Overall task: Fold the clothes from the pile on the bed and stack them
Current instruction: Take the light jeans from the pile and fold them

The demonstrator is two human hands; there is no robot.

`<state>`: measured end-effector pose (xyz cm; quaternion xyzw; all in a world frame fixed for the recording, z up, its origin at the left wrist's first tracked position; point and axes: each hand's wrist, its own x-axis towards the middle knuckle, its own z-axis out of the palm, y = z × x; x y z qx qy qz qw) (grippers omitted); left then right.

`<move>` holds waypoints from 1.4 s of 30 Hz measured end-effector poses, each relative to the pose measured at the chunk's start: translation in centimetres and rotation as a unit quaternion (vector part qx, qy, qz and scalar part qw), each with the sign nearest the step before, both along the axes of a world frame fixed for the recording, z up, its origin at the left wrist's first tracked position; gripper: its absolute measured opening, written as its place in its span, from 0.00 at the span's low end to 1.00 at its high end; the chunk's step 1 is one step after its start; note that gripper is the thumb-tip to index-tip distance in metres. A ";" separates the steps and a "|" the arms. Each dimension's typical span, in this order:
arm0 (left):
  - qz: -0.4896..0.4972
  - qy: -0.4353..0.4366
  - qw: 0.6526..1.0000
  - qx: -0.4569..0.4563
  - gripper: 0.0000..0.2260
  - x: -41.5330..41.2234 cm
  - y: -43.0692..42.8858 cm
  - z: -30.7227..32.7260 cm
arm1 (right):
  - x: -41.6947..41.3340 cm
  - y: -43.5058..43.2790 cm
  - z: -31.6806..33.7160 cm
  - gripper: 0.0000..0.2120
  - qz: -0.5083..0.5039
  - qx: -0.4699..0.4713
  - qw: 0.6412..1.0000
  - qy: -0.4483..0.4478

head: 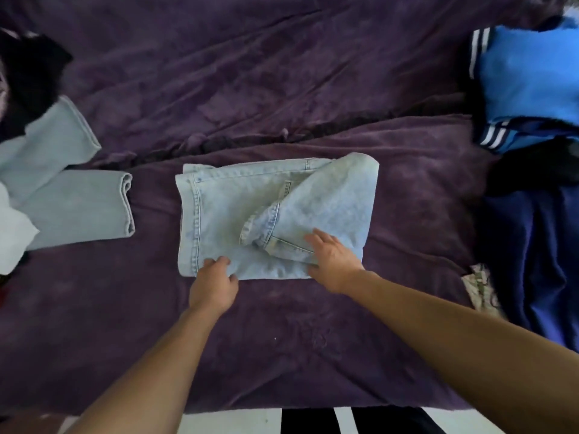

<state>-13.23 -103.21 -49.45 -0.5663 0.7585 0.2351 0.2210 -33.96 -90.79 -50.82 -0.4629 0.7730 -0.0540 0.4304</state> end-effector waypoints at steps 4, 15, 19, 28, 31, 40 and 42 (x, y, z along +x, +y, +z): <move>0.062 0.113 0.992 -0.003 0.20 -1.6 1.0 -1.6 | -3.2 2.2 -1.1 0.23 -0.167 -0.046 0.984 0.051; 0.478 0.371 0.785 0.134 0.09 -9.1 -1.0 -7.2 | -7.1 -0.1 -6.9 0.17 -0.579 -0.027 0.811 -0.080; 0.505 0.462 0.693 0.228 0.08 -10.6 -0.5 -5.2 | -8.6 1.6 -6.8 0.10 -0.598 -0.054 0.798 -0.055; 0.099 0.130 0.972 -0.168 0.26 -7.3 1.4 -9.5 | -8.9 2.7 -6.7 0.15 -0.564 -0.068 0.811 -0.139; -0.089 0.086 0.982 -0.143 0.18 -7.0 1.3 -10.8 | -7.0 1.5 -7.4 0.25 -0.550 -0.066 0.818 -0.155; 0.047 0.187 0.977 -0.086 0.16 -2.4 -3.5 -7.1 | -4.0 -2.9 0.4 0.19 -0.425 -0.117 0.897 -0.018; 0.092 0.192 0.972 -0.102 0.15 0.8 -5.5 -6.0 | -1.6 -5.3 3.4 0.19 -0.371 -0.125 0.920 0.018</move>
